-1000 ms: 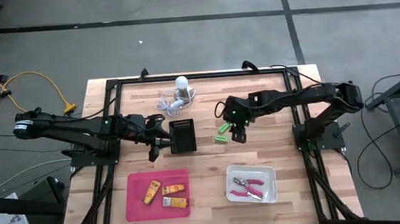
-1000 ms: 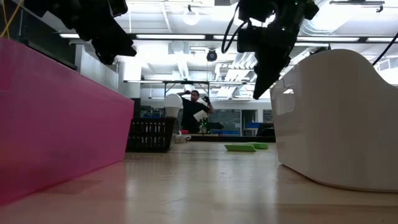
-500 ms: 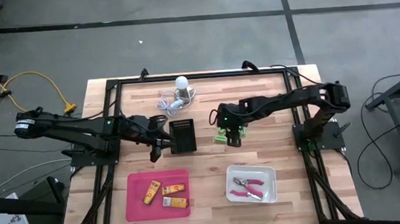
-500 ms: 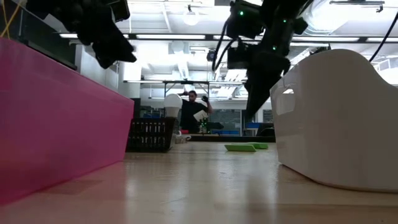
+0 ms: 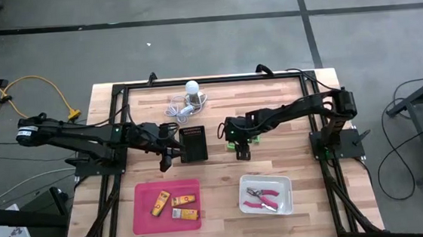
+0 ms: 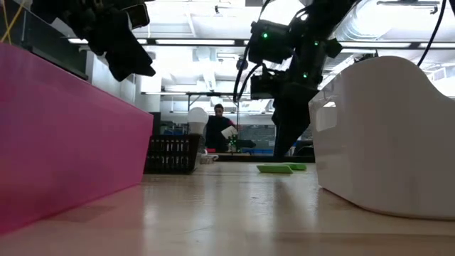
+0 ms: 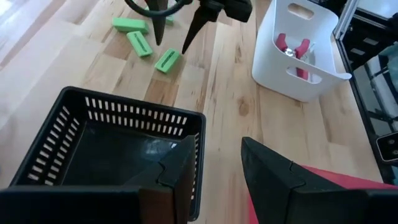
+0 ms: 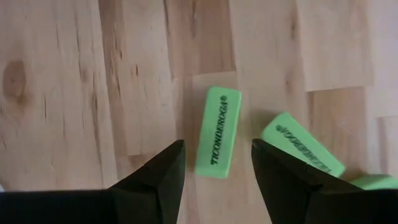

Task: Pick & Place School Supplies
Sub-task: Put the green eraser into the black bin

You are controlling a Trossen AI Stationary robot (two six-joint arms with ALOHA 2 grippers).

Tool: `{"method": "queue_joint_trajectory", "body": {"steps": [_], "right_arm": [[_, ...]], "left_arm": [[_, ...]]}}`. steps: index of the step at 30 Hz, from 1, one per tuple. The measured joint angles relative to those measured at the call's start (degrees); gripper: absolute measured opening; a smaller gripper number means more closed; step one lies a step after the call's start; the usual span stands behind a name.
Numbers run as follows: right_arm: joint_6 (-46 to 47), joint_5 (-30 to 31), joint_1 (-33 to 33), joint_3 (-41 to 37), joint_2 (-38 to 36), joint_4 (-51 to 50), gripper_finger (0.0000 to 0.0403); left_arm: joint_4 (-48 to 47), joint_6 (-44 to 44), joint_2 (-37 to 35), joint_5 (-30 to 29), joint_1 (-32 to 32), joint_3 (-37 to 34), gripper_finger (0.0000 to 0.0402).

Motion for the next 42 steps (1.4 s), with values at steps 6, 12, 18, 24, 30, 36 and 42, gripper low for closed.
{"method": "queue_joint_trajectory", "body": {"steps": [6,12,18,24,30,36,42], "right_arm": [[0.44,0.11,1.06,0.00,0.47,0.51,0.0174],[1.79,0.23,1.40,0.00,1.42,0.51,0.0174],[1.99,1.64,1.48,0.00,2.96,0.61,0.0174],[2.01,2.16,1.48,0.01,2.90,0.94,0.0174],[2.02,2.64,1.48,0.00,2.90,1.37,0.0174],[2.01,3.10,1.48,0.00,3.05,1.73,0.0174],[3.06,2.63,1.48,0.20,5.71,2.40,0.0174]], "left_arm": [[0.03,0.00,0.01,0.00,0.00,0.00,0.0127],[0.03,0.00,0.00,0.00,0.00,0.00,0.0127],[-0.01,0.00,0.00,0.00,0.00,0.00,0.0127],[-0.01,0.00,0.00,0.00,0.00,0.00,0.0127],[-0.02,0.00,0.00,0.14,0.00,0.00,0.0127],[-0.01,-0.35,0.00,0.20,0.02,0.00,0.0127],[-0.03,-0.44,0.00,0.30,-0.35,0.00,0.0127]]}}
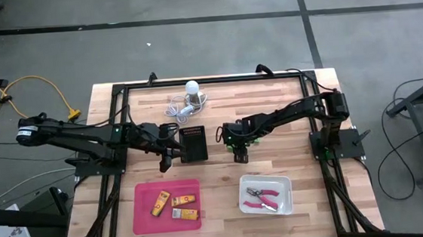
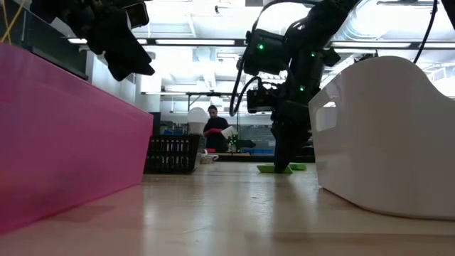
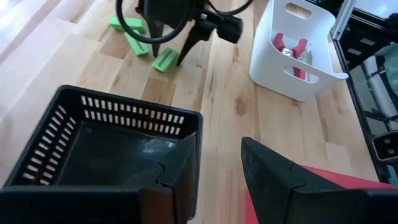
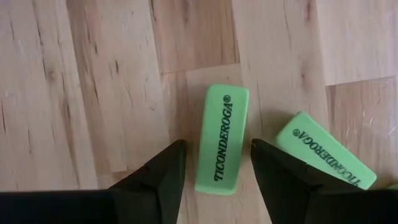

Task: Pick & Place School Supplies
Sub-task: Put the green eraser into the black bin

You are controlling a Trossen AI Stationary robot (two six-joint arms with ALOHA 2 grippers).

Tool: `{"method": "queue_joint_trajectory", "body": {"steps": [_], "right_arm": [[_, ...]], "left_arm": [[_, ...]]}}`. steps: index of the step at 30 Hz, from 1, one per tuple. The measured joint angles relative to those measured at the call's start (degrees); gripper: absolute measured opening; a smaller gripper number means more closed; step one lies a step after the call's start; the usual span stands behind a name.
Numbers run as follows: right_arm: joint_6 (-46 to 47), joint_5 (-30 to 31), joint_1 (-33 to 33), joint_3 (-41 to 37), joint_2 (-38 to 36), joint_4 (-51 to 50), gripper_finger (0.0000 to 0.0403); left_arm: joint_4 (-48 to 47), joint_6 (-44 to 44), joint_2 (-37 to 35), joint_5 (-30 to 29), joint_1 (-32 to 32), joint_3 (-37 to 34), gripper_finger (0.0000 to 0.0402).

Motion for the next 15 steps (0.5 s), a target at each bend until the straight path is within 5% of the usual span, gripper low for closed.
{"method": "queue_joint_trajectory", "body": {"steps": [7,15], "right_arm": [[0.30,0.33,-0.03,-0.09,-0.28,-0.18,0.0167],[0.39,0.24,-0.11,-0.15,-0.47,-0.39,0.0103]], "left_arm": [[0.26,0.36,0.00,-0.01,-1.34,0.00,0.0127],[0.42,0.39,0.00,-0.23,-1.47,0.00,0.0127]]}}
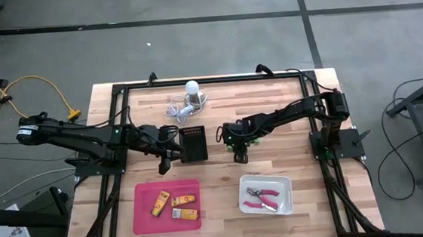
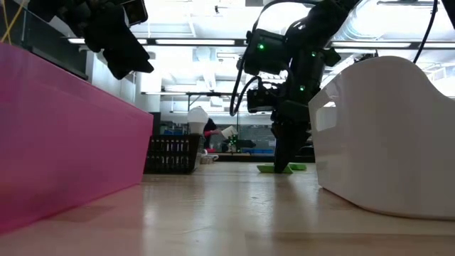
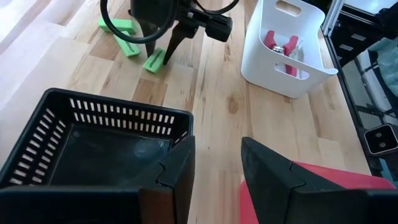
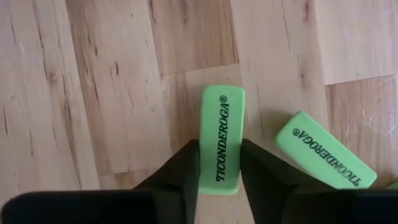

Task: Pick & Place School Supplies
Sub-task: Put the green eraser into the black bin

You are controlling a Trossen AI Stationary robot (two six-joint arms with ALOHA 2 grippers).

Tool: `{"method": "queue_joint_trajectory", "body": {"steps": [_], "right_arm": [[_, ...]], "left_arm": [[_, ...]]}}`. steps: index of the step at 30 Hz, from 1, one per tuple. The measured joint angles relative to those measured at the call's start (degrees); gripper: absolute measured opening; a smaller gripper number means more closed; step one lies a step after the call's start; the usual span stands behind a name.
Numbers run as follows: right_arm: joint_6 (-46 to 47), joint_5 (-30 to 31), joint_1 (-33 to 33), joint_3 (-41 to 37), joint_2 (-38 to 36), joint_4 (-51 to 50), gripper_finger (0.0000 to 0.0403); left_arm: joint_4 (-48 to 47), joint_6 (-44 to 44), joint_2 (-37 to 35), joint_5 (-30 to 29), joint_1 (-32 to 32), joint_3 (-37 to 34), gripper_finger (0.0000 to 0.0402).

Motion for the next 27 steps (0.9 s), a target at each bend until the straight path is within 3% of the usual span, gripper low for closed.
{"method": "queue_joint_trajectory", "body": {"steps": [5,15,27], "right_arm": [[0.03,-0.26,0.00,0.00,-0.04,-0.07,0.0076],[0.68,-2.75,-0.12,0.76,-0.34,-0.57,0.0079],[5.50,-19.99,-0.27,6.88,-4.09,-0.79,0.0074]], "left_arm": [[0.02,0.00,0.00,0.02,0.00,0.00,0.0127],[0.02,2.20,0.00,0.02,0.00,0.00,0.0127],[4.69,22.85,0.29,-0.39,0.00,0.00,0.0127]]}}
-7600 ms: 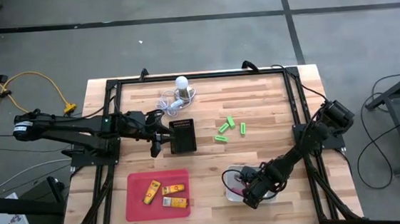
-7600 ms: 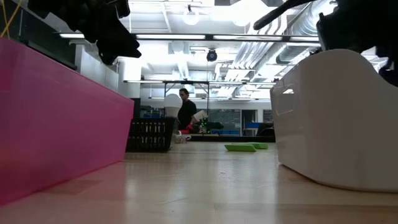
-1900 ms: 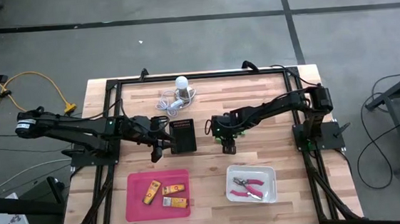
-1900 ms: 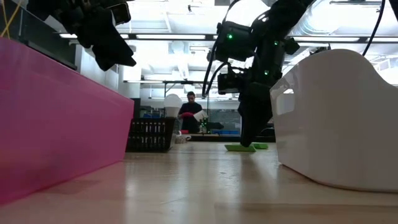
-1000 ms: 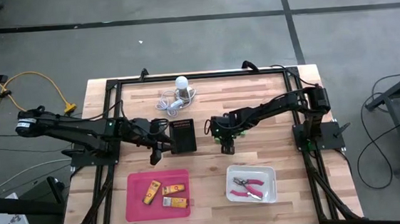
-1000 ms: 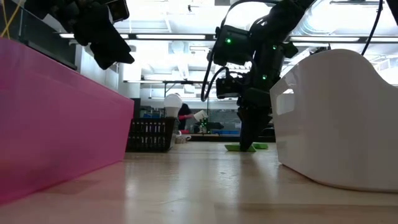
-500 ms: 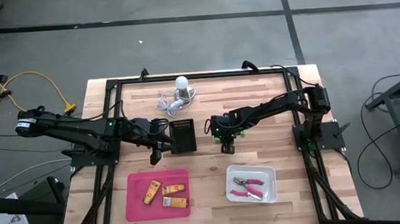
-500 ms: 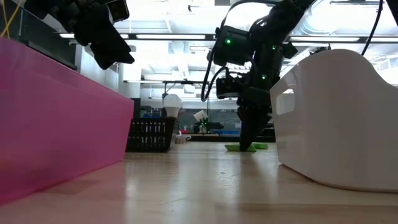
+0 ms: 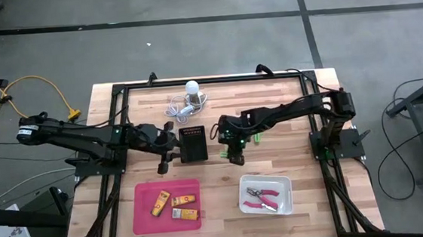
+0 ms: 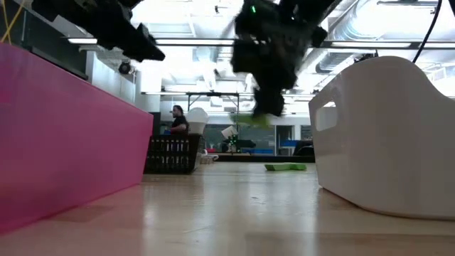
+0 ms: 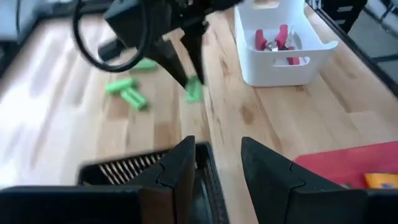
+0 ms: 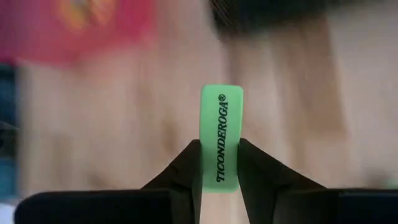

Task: Pick & Place School Supplies
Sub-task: Put the green eraser into the black bin

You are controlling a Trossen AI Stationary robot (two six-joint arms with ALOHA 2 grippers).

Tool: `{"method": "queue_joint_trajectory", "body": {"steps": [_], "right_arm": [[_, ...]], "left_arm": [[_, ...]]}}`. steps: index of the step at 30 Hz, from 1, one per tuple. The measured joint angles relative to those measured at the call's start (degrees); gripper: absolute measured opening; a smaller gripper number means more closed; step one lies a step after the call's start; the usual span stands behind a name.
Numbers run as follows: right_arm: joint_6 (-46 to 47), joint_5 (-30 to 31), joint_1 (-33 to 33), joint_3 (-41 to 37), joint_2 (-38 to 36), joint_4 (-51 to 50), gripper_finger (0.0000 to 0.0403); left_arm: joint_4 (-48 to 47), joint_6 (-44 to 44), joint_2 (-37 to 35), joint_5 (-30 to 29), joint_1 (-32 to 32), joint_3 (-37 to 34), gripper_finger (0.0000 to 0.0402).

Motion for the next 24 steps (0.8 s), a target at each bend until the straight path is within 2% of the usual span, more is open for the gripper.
{"method": "queue_joint_trajectory", "body": {"steps": [4,9,13,15,17,24], "right_arm": [[2.60,-4.64,0.12,1.22,-2.23,1.50,0.0071],[6.27,-8.83,0.34,1.52,-4.57,8.71,0.0073],[10.31,-13.72,0.38,1.47,-5.08,13.90,0.0070],[10.77,-14.53,0.38,1.69,-5.15,16.42,0.0071],[11.05,-14.82,0.41,1.62,-5.24,16.76,0.0071],[12.07,-15.92,0.38,1.60,-5.22,18.76,0.0070]], "left_arm": [[4.47,7.59,1.30,-0.04,-0.60,0.09,0.0127],[9.00,15.83,4.64,-0.17,-2.29,0.04,0.0127],[14.96,20.20,8.62,-4.07,-3.68,-0.01,0.0127],[19.19,22.51,11.23,-6.31,-4.36,0.09,0.0127],[19.27,24.13,12.11,-7.88,-5.03,-0.04,0.0127],[25.66,28.27,15.60,-9.33,-6.78,0.13,0.0127]]}}
